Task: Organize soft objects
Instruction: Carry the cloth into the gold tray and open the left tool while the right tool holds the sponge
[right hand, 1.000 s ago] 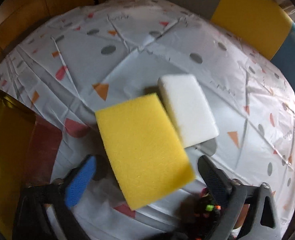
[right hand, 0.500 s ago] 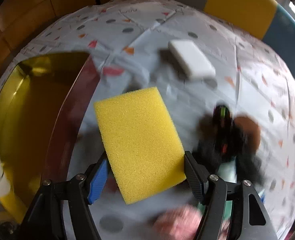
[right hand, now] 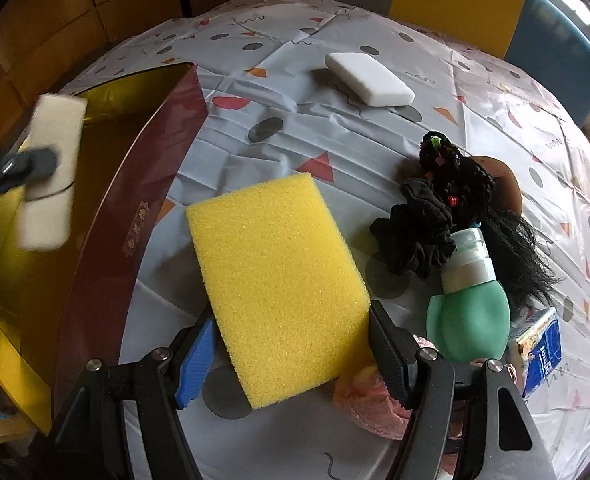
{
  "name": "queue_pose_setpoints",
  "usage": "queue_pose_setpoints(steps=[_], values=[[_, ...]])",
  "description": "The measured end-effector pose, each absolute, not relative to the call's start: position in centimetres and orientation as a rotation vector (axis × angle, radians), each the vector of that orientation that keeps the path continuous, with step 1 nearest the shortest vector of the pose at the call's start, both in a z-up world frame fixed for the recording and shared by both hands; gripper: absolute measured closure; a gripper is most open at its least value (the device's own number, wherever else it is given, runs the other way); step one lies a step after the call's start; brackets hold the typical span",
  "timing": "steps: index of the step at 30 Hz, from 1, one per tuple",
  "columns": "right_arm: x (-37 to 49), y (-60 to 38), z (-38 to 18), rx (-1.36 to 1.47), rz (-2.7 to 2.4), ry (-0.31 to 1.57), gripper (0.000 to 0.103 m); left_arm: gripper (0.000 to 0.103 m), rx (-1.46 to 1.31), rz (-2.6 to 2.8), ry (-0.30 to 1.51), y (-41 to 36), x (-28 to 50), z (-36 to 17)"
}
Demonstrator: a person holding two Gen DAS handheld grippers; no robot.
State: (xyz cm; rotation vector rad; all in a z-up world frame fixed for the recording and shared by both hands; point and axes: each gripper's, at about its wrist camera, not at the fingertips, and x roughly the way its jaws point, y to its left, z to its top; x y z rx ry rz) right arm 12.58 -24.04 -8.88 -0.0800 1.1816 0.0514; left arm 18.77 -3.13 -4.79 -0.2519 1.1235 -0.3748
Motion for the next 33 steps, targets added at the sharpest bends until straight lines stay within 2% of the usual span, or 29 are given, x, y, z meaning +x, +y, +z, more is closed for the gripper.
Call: queue_pose_setpoints(steps=[1,3,5,8,19,22,24,28,33], values=[[12.5,-24.0,-8.9,-0.083,0.051,1.178,0.031,0.075,-0.244,-0.378,1.123,-3.5,19.5,-4.9],[12.1,-24.0,-8.9,-0.089,0.052,1.173,0.031,0.065,-0.222,-0.362,1.129,-4.0,20.8,-5.3],[12.4,-23.7,-9.0,-0.092,0.050,1.171,0.031,0.050,-0.233,-0.360,1.154,-4.1,21.7,-5.7],[12.3,-23.6,-9.2,-0.104,0.046,1.163,0.030,0.034,-0.265,-0.349,1.135,-3.5,21.1,-5.5],[12.1,-23.1,-9.3,-0.128,0.014,1.149,0.030,0.033,-0.245,-0.295,1.069,-0.2,13.9,-4.7],[12.1,-22.9,-9.4,-0.131,0.003,1.146,0.030,0.025,-0.230,-0.306,1.084,0.3,13.1,-5.3],[12.1,-23.0,-9.3,-0.130,0.000,1.145,0.030,0.025,-0.281,-0.320,1.103,1.0,13.0,-5.3],[12.1,-23.0,-9.3,-0.124,-0.011,1.147,0.030,0.024,-0.284,-0.292,0.997,2.2,11.9,-2.8],[12.0,-22.8,-9.4,-0.126,-0.031,1.135,0.030,0.023,-0.139,-0.204,0.878,2.8,8.8,-0.4]])
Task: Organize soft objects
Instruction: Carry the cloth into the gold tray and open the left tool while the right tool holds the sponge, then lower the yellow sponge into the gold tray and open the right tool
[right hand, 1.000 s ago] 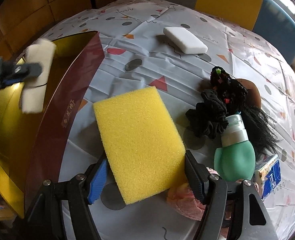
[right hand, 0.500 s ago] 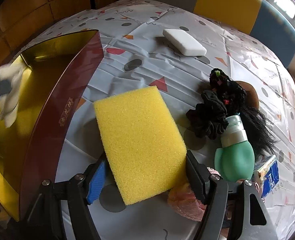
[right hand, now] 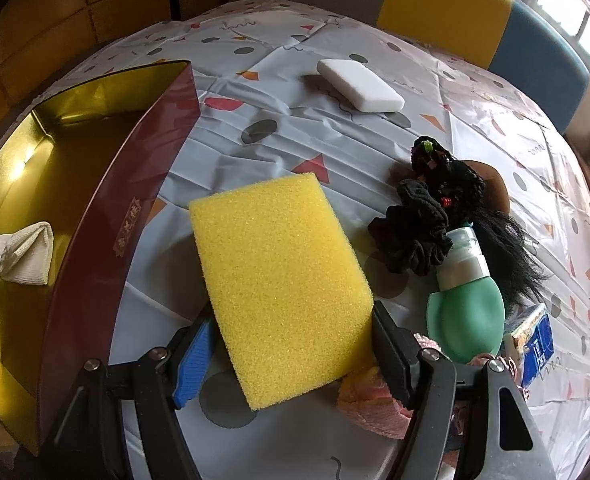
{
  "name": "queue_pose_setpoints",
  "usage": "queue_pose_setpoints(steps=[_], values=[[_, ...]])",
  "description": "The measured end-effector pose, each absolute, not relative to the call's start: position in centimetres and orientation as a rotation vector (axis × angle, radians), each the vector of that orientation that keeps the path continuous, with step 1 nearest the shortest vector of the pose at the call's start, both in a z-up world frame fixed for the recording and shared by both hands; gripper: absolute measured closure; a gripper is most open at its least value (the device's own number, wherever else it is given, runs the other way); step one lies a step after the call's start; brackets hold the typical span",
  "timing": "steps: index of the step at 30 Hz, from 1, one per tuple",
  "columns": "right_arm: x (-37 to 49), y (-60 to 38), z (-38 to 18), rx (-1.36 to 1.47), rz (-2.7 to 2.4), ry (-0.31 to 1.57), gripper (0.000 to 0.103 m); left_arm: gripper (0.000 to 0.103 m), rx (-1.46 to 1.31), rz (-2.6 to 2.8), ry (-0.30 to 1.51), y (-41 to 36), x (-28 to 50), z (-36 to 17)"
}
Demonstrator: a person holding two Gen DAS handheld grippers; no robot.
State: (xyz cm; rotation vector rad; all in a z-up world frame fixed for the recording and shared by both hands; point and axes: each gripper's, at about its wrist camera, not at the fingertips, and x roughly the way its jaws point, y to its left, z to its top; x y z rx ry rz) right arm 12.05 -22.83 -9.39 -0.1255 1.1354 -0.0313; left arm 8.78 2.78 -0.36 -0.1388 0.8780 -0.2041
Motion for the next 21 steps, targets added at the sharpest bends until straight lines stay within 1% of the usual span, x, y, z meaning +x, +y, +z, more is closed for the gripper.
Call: queue_pose_setpoints(steps=[6,11,16,21], values=[[11.8,-23.1,-8.6,-0.085,-0.082,1.098,0.032,0.023,-0.152,-0.136,0.875,4.0,6.5,-0.1],[11.3,-23.0,-5.1,-0.017,-0.090,1.007,0.032,0.023,-0.141,-0.113,0.875,4.6,5.2,-0.1],[10.7,-20.6,-1.6,0.004,-0.020,0.931,0.032,0.023,-0.137,-0.097,0.852,4.7,4.4,0.4],[10.8,-17.7,-0.1,0.033,0.071,0.917,0.032,0.023,-0.122,-0.091,0.822,4.8,3.5,1.1]])
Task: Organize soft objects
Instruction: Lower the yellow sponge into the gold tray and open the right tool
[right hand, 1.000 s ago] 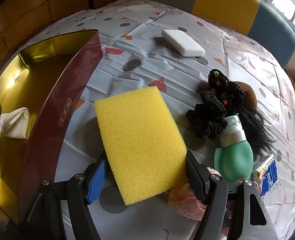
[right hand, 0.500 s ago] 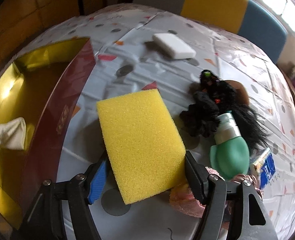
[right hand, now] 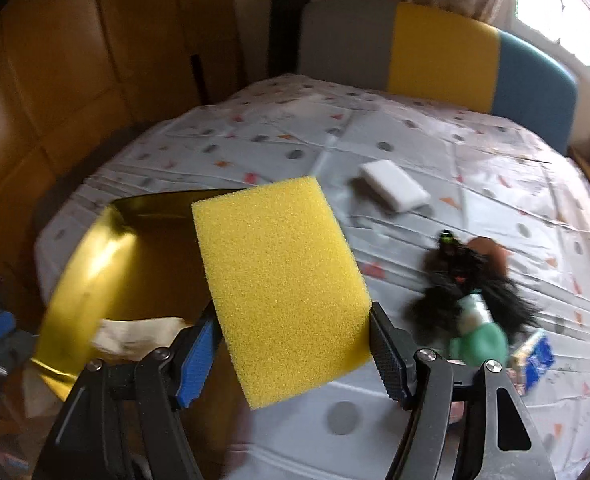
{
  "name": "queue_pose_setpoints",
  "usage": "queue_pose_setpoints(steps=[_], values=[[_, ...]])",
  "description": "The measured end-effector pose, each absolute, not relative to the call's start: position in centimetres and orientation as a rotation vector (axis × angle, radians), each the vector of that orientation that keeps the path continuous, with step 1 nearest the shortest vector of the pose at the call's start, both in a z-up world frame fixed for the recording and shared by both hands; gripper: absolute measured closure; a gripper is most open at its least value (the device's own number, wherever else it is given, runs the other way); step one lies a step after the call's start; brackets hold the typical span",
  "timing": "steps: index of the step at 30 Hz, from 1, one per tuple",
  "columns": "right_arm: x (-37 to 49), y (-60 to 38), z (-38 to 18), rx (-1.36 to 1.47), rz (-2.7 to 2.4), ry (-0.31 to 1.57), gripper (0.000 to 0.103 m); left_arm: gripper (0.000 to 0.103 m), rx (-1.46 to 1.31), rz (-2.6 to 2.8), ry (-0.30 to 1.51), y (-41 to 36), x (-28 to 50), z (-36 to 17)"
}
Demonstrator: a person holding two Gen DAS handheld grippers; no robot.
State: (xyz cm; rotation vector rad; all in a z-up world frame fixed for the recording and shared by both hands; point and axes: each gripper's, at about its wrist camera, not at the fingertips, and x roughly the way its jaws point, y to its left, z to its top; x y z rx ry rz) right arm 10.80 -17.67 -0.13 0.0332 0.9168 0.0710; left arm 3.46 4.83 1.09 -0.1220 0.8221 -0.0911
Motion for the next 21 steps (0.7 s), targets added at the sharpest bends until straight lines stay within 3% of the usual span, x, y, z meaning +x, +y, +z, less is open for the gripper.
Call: queue_pose_setpoints(steps=[21], values=[[12.2,-11.4,-2.7,0.006,0.169,1.005,0.032,0.023,-0.135,-0.080,0.827,6.2,2.5,0.7]])
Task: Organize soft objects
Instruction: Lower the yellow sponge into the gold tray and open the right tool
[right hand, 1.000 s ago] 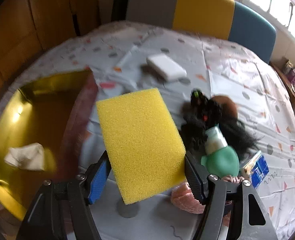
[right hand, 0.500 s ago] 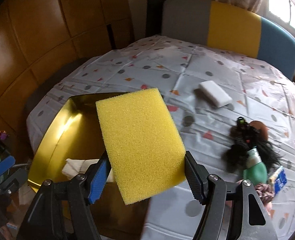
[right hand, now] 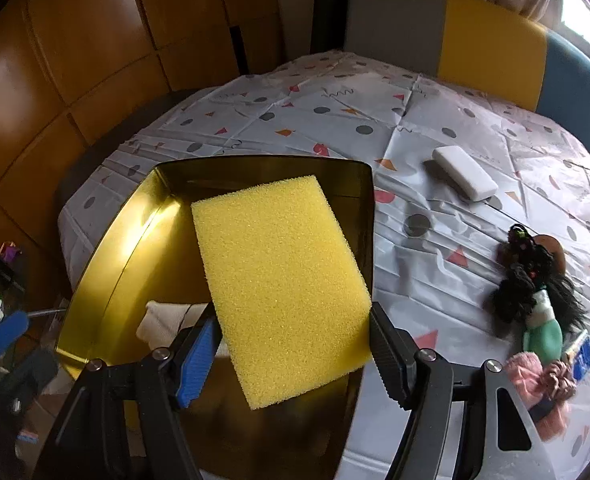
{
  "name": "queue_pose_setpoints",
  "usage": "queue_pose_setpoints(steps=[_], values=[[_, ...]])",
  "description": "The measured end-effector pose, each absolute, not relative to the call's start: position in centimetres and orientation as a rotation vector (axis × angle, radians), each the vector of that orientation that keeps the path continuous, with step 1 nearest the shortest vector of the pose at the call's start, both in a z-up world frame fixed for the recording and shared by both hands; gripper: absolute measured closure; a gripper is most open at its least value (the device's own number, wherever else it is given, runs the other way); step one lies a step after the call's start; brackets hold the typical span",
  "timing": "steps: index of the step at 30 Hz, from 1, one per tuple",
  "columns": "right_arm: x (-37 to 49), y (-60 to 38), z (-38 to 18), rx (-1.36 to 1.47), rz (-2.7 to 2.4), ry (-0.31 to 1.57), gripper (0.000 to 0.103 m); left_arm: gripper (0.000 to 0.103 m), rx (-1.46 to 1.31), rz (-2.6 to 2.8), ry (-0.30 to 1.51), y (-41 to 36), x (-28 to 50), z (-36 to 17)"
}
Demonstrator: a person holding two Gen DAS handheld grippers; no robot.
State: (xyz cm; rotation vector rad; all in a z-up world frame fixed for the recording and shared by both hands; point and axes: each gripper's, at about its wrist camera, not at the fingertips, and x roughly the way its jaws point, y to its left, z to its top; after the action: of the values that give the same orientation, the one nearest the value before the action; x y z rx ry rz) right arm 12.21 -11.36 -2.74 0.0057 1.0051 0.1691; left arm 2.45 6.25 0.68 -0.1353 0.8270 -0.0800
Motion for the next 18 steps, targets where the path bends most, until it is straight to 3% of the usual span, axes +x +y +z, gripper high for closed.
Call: queue_pose_setpoints(steps=[18], values=[[19.0,-9.7,-6.3,-0.052,0.105,1.098,0.027,0.023,-0.131,-0.048,0.846,7.2,2.9,0.2]])
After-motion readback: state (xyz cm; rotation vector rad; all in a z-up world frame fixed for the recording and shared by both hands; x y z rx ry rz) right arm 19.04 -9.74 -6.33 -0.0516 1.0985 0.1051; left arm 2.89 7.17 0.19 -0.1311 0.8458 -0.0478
